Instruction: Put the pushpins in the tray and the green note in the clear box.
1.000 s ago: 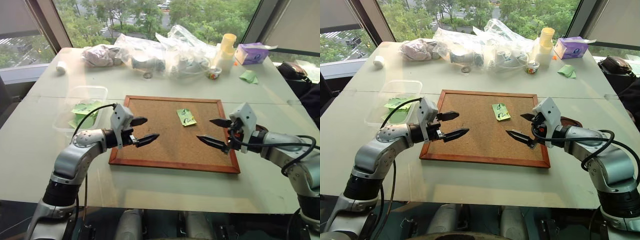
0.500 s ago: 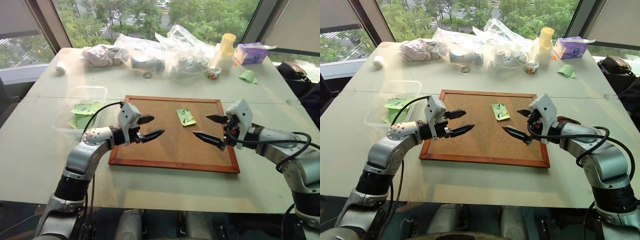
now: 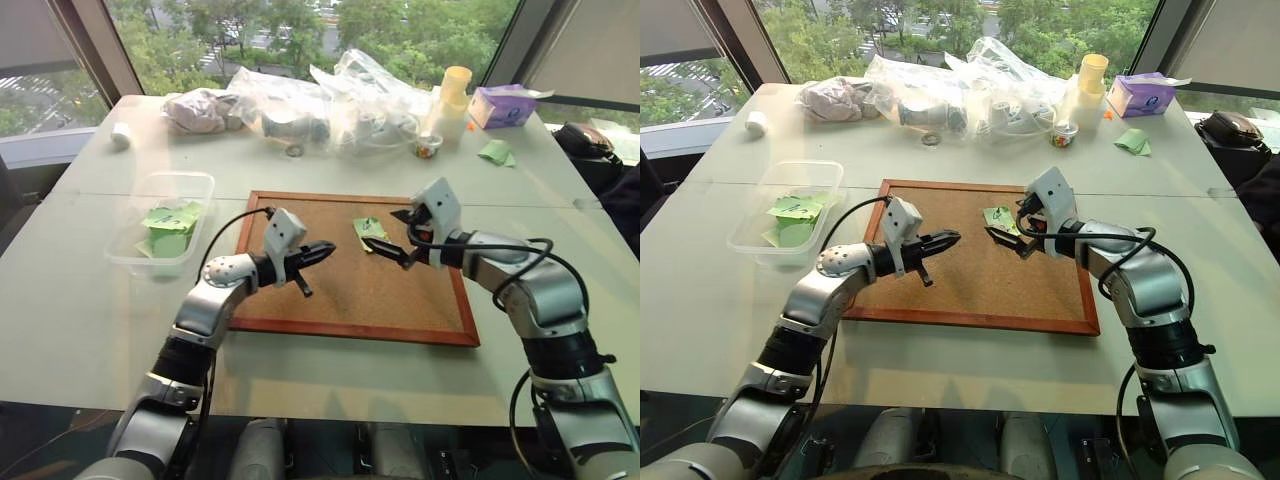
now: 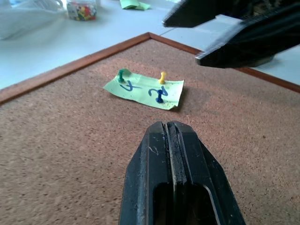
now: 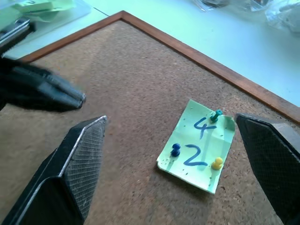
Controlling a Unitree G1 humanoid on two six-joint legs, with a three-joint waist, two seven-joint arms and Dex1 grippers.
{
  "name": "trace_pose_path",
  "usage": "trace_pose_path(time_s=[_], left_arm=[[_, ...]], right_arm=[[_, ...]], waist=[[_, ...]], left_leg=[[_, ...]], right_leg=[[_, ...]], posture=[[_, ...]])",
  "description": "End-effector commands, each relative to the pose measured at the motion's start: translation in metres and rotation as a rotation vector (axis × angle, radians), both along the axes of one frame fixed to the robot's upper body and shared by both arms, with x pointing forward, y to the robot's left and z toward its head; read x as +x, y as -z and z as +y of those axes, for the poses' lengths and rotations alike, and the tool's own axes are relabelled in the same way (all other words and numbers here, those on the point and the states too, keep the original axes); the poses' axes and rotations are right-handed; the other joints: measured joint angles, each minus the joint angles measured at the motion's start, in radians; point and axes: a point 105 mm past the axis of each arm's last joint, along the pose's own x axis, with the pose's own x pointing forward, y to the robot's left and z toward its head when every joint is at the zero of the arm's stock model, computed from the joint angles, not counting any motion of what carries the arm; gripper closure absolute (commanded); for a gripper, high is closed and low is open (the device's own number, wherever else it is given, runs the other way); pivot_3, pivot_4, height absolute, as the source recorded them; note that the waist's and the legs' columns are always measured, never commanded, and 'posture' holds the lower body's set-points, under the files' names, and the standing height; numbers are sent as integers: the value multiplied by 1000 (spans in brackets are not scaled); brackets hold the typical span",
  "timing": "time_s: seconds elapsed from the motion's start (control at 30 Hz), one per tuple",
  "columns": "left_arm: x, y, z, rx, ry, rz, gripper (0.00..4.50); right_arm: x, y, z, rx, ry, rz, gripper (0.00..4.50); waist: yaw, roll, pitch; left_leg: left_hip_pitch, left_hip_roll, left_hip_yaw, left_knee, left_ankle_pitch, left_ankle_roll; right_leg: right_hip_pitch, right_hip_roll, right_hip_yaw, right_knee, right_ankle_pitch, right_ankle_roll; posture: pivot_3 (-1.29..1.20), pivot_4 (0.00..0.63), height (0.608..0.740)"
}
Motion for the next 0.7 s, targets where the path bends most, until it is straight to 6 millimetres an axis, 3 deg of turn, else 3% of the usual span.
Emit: trace_pose_path(time_s=[0.03, 0.27, 0.37, 0.5, 0.7], left_arm=[[4, 0, -4, 4, -14, -39, 4443], [10, 21, -1, 22, -67, -3, 4443], [8, 27, 1, 34, -71, 0, 4500], [8, 28, 3, 38, -76, 0, 4500], [6, 29, 4, 41, -79, 1, 4500]], right_arm=[[18, -9, -1, -19, 61, -38, 0], [41, -2, 10, -62, 88, -24, 0], [44, 2, 18, -81, 62, -20, 854], [45, 7, 23, -97, 48, -18, 2869], [46, 14, 24, -105, 48, 0, 2869]], waist=[[0, 0, 0], [-5, 1, 0], [-5, 1, -1], [-6, 1, -1], [-14, 1, -1]], left_leg=[[0, 0, 0, 0, 0, 0], [0, 0, 0, 0, 0, 0], [0, 0, 0, 0, 0, -1], [0, 0, 0, 0, 0, -1], [1, 1, 0, 0, 1, -1]], right_leg=[[0, 0, 0, 0, 0, 0], [0, 0, 0, 0, 0, 0], [0, 0, 0, 1, 0, 0], [1, 0, 0, 1, 0, 0], [1, 0, 0, 1, 0, 0]], posture=[[0, 150, 740], [0, 150, 740], [0, 150, 740], [0, 150, 740], [0, 150, 740]])
